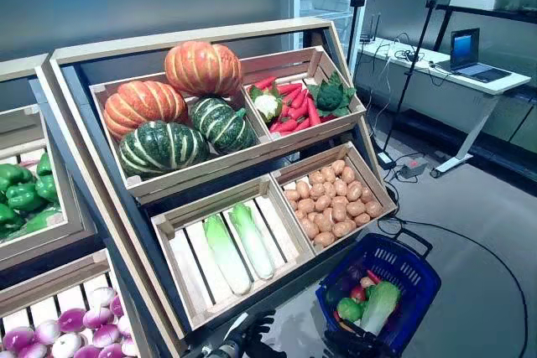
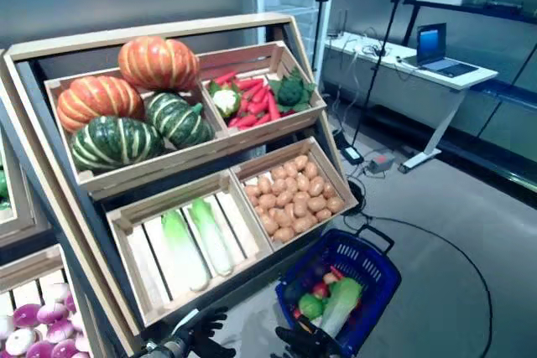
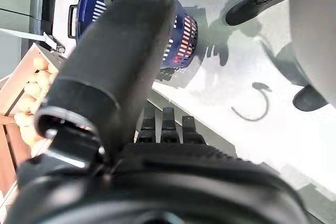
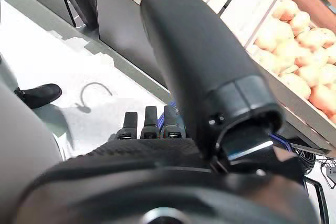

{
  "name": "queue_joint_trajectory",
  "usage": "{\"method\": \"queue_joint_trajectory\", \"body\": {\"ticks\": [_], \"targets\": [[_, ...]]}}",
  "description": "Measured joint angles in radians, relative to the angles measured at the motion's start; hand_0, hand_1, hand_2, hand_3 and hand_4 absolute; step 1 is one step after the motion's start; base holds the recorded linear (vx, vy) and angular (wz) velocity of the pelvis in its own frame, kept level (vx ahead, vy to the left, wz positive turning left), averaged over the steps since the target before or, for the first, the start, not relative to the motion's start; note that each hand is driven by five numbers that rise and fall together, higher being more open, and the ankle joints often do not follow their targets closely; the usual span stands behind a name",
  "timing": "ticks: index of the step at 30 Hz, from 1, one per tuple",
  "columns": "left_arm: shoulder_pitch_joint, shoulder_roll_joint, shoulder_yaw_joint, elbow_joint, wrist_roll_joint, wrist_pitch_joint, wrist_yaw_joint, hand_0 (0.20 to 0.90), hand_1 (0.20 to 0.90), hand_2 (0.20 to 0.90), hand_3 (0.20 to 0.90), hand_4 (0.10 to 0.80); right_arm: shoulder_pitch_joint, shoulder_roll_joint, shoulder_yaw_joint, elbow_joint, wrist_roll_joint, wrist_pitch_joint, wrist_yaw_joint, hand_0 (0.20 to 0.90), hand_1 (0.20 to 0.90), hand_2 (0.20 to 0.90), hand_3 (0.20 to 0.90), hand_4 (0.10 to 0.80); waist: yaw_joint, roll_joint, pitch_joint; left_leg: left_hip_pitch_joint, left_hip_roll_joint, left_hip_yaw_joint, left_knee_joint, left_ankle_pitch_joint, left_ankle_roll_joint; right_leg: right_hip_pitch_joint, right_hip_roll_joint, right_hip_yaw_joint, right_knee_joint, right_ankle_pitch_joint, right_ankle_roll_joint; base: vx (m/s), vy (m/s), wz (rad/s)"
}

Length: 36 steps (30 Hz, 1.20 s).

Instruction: Put vegetables into the basket

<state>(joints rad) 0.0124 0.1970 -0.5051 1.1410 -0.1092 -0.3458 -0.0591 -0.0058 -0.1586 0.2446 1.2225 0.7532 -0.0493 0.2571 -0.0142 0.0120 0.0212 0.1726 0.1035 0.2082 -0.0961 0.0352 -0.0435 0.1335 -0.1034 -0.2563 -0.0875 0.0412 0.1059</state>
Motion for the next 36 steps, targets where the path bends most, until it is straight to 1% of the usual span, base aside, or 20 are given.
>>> {"method": "queue_joint_trajectory", "body": {"ticks": [15, 18, 25, 30, 31, 36], "targets": [[-0.001, 0.000, 0.000, 0.001, 0.003, -0.001, -0.008, 0.900, 0.900, 0.900, 0.900, 0.800, -0.001, 0.000, 0.000, 0.001, 0.000, 0.001, 0.000, 0.900, 0.900, 0.900, 0.900, 0.800, 0.000, -0.001, 0.001, 0.004, 0.001, 0.011, 0.000, -0.005, 0.000, -0.001, 0.000, 0.008, -0.001, 0.000, 0.000, 0.002, -0.001, -0.01], [-0.006, 0.000, 0.000, 0.002, 0.036, -0.001, -0.001, 0.900, 0.900, 0.900, 0.900, 0.800, -0.002, 0.000, 0.000, 0.001, 0.000, 0.001, 0.000, 0.900, 0.900, 0.900, 0.900, 0.800, 0.000, -0.002, 0.001, 0.004, 0.001, 0.013, 0.000, -0.005, 0.000, -0.002, 0.001, 0.009, -0.001, 0.000, 0.000, 0.000, 0.000, 0.00], [-0.008, 0.000, -0.001, 0.005, 0.058, -0.016, 0.019, 0.900, 0.900, 0.900, 0.900, 0.800, -0.006, 0.001, 0.000, 0.007, 0.000, 0.004, 0.000, 0.900, 0.900, 0.900, 0.900, 0.800, 0.000, -0.002, 0.002, 0.005, 0.000, 0.013, 0.000, -0.006, 0.000, -0.001, 0.001, 0.010, -0.001, 0.000, 0.000, 0.000, 0.000, 0.00], [-0.014, 0.007, -0.035, 0.004, 0.114, -0.069, 0.039, 0.900, 0.900, 0.900, 0.900, 0.800, -0.009, 0.000, 0.000, 0.009, 0.000, 0.007, 0.000, 0.900, 0.900, 0.900, 0.900, 0.800, 0.000, 0.000, 0.004, 0.005, 0.000, 0.013, 0.000, -0.006, 0.000, -0.002, 0.000, 0.010, -0.001, 0.000, 0.000, 0.000, 0.000, 0.00], [-0.018, 0.012, -0.058, 0.002, 0.137, -0.091, 0.053, 0.900, 0.900, 0.900, 0.900, 0.800, -0.010, 0.000, 0.000, 0.009, 0.000, 0.007, 0.000, 0.900, 0.900, 0.900, 0.900, 0.800, -0.001, 0.001, 0.005, 0.005, 0.000, 0.013, 0.000, -0.006, 0.000, -0.002, 0.000, 0.010, -0.001, 0.000, 0.000, 0.000, 0.000, 0.00], [-0.019, 0.016, -0.094, -0.033, 0.236, -0.173, 0.111, 0.900, 0.900, 0.900, 0.900, 0.800, -0.018, -0.004, 0.000, 0.009, 0.000, 0.015, 0.000, 0.900, 0.900, 0.900, 0.900, 0.800, -0.001, 0.005, 0.017, 0.005, 0.001, 0.014, 0.000, -0.006, 0.000, -0.002, -0.001, 0.011, -0.001, 0.000, 0.000, 0.000, 0.000, 0.00]]}}
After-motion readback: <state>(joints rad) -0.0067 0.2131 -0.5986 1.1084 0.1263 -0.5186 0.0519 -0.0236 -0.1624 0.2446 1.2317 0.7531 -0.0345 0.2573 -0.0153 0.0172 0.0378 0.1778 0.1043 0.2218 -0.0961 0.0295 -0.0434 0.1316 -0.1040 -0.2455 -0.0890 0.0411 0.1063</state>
